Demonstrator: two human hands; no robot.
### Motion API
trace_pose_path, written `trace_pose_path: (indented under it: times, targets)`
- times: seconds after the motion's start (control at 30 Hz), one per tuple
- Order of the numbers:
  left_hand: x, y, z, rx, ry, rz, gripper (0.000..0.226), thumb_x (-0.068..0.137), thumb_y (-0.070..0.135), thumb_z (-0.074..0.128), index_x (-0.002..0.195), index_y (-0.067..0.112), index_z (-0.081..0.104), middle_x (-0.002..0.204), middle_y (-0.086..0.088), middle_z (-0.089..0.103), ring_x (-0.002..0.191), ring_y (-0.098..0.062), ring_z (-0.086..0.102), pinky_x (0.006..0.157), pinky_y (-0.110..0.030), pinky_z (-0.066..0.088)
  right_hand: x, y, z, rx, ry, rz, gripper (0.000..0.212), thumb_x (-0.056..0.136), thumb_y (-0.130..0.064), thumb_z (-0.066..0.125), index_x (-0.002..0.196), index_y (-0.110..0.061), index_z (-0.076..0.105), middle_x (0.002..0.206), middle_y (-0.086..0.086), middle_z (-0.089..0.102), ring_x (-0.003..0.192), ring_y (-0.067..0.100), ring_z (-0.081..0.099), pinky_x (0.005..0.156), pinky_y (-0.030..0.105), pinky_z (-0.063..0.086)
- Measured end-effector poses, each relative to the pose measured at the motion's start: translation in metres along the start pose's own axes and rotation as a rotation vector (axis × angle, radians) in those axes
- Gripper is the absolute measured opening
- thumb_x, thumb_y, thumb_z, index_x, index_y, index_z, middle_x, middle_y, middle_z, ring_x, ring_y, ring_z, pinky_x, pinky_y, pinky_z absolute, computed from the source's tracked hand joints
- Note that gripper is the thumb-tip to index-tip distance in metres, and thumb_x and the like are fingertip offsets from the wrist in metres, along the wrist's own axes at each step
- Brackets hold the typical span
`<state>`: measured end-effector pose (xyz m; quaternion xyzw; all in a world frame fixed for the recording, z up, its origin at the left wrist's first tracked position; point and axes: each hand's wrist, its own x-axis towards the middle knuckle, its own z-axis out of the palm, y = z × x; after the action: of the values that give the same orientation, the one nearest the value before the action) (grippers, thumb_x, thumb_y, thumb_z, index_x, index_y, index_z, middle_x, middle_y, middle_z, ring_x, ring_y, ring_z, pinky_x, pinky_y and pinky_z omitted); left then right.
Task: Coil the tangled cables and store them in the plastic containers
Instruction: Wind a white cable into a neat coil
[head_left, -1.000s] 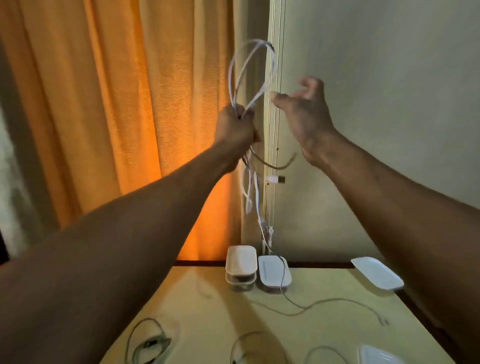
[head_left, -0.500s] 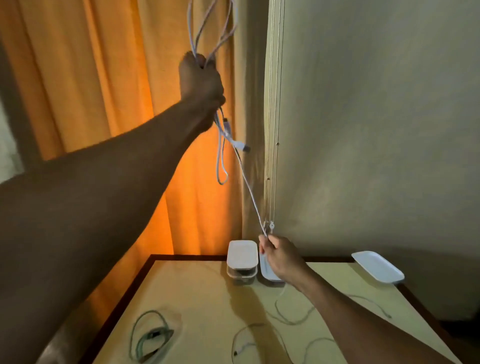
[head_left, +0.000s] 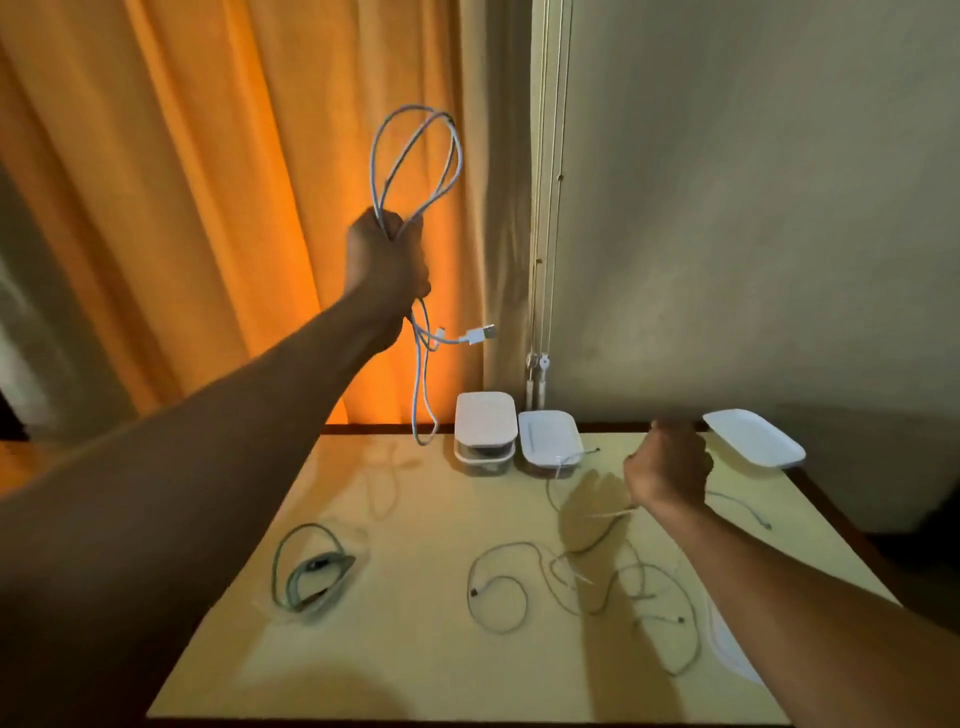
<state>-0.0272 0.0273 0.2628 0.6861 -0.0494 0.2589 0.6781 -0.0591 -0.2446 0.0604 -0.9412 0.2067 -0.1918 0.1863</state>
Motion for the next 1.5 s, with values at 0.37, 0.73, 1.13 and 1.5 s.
trace_pose_path:
  times: [0.37, 0.73, 1.13, 1.5]
  targets:
    - [-0.103, -0.188, -0.014, 0.467, -0.125, -0.257, 0.018, 0.098, 0.022, 0.065, 0.090, 0.013, 0.052, 0.077, -0.004, 0.056, 0.068, -0.023, 0.049, 0.055, -0.032, 0.038, -0.100, -0.001, 0.064, -0.369, -0.527, -0.415, 0.031, 0.098, -0.030, 0.052, 0.122, -0.013, 0.061, 0.125, 0.008, 0.062, 0.118, 0.028, 0.059, 0.094, 0.035, 0.048]
    - [-0.127, -0.221, 0.005, 0.823, -0.397, -0.500, 0.070, 0.095, 0.074, 0.037, 0.127, 0.012, 0.038, 0.135, -0.019, 0.056, 0.123, -0.039, 0.055, 0.108, -0.055, 0.041, 0.000, -0.060, -0.043, 0.874, -0.177, -0.049, 0.031, 0.101, -0.032, 0.059, 0.075, -0.018, 0.070, 0.046, -0.008, 0.045, 0.045, 0.017, 0.040, 0.048, 0.029, 0.035]
    - [-0.100, -0.098, 0.027, 0.150, -0.505, -0.133, 0.070, 0.090, 0.017, 0.077, 0.149, 0.022, 0.039, 0.141, 0.009, 0.051, 0.116, -0.002, 0.055, 0.071, -0.003, 0.046, 0.025, -0.106, -0.196, 1.154, -0.317, -0.259, 0.024, 0.104, -0.027, 0.057, 0.097, -0.011, 0.074, 0.051, -0.007, 0.026, 0.043, 0.012, 0.019, 0.042, 0.020, 0.021]
    - [-0.132, -0.047, 0.021, -0.412, -0.472, -0.129, 0.018, 0.095, 0.009, 0.049, 0.084, 0.008, 0.063, 0.066, -0.013, 0.052, 0.066, -0.026, 0.051, 0.068, -0.035, 0.043, 0.044, -0.060, -0.152, 0.817, -0.003, -0.200, 0.021, 0.096, -0.034, 0.066, 0.098, -0.018, 0.079, 0.049, -0.012, 0.047, 0.046, 0.011, 0.036, 0.048, 0.024, 0.032]
